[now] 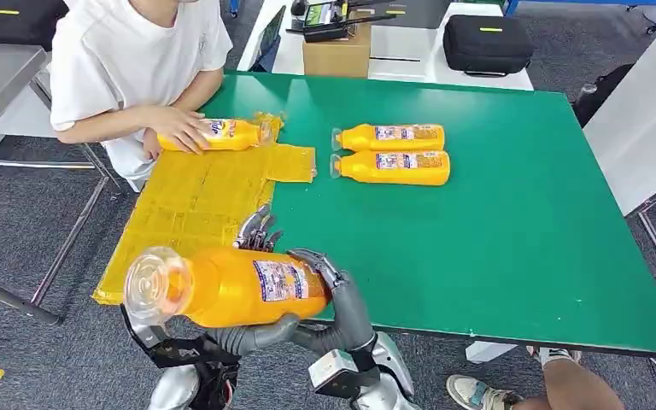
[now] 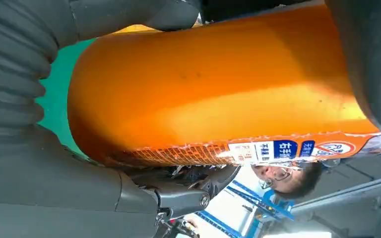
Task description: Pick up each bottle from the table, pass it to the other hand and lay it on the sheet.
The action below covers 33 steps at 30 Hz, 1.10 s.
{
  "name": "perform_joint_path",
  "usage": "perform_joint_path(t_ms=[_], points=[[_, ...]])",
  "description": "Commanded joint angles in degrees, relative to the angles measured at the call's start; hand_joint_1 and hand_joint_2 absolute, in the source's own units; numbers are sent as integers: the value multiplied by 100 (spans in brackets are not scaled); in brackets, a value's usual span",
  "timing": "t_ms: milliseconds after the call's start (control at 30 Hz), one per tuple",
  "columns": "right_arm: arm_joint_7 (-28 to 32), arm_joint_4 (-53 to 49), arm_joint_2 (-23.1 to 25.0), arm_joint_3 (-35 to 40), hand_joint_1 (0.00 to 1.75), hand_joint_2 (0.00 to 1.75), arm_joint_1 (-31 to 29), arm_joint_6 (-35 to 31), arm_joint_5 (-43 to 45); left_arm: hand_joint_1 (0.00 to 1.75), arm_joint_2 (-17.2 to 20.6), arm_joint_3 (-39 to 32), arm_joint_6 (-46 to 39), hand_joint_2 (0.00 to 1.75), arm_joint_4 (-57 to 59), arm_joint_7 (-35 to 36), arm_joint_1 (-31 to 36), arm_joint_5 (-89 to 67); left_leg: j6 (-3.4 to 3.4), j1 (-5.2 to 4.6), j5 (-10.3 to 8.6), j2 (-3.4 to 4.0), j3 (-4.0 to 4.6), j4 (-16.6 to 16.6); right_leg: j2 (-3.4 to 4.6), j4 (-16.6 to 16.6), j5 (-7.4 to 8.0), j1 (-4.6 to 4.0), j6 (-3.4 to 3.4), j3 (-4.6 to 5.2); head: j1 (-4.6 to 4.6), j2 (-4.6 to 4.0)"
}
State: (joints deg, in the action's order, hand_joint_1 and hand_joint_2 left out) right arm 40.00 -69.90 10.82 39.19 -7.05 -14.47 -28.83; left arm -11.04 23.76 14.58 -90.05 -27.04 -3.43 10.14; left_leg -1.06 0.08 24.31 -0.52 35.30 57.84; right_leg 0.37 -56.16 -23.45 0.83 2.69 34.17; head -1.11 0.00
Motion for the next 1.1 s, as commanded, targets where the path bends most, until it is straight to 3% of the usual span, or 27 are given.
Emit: perform_joint_path(t_ms=[33,100,133,633,967,1067,1100], points=[[-176,683,-25,294,0,175,-15,-143,-85,175,19,34,47,175,371,164,280,345,5,3,5,-8,-29,-11,-14,12,-8,-5,-9,-34,0,0],[-254,607,14,193,0,175,70,-238,-40,175,7,-33,39,175,304,198,210,465,6,4,6,-6,-29,-11,-12,12,-9,-5,-10,-33,0,0],[-272,564,26,140,0,0,104,-277,2,175,6,-69,29,175,288,211,196,515,4,2,4,-6,-18,-7,-9,7,-6,-3,-7,-22,2,0],[-271,542,17,137,0,0,98,-273,1,175,11,-83,30,175,281,217,200,526,4,2,5,1,-15,-6,-3,7,-4,-3,-8,-17,2,0],[-391,145,62,-395,0,0,358,-447,238,175,-25,-337,-95,175,83,368,26,675,6,3,11,0,-24,-3,-7,4,-11,-5,-10,-27,0,0],[-404,-4,45,-486,0,0,471,-491,273,175,45,-503,-466,175,85,442,105,385,7,4,13,2,-28,-3,-6,5,-13,-5,-12,-31,0,0],[-446,-110,-11,-517,0,0,533,-783,56,175,269,-454,-1906,175,178,444,296,-1055,6,2,9,1,-19,-3,-6,4,-8,-4,-10,-22,0,0]])
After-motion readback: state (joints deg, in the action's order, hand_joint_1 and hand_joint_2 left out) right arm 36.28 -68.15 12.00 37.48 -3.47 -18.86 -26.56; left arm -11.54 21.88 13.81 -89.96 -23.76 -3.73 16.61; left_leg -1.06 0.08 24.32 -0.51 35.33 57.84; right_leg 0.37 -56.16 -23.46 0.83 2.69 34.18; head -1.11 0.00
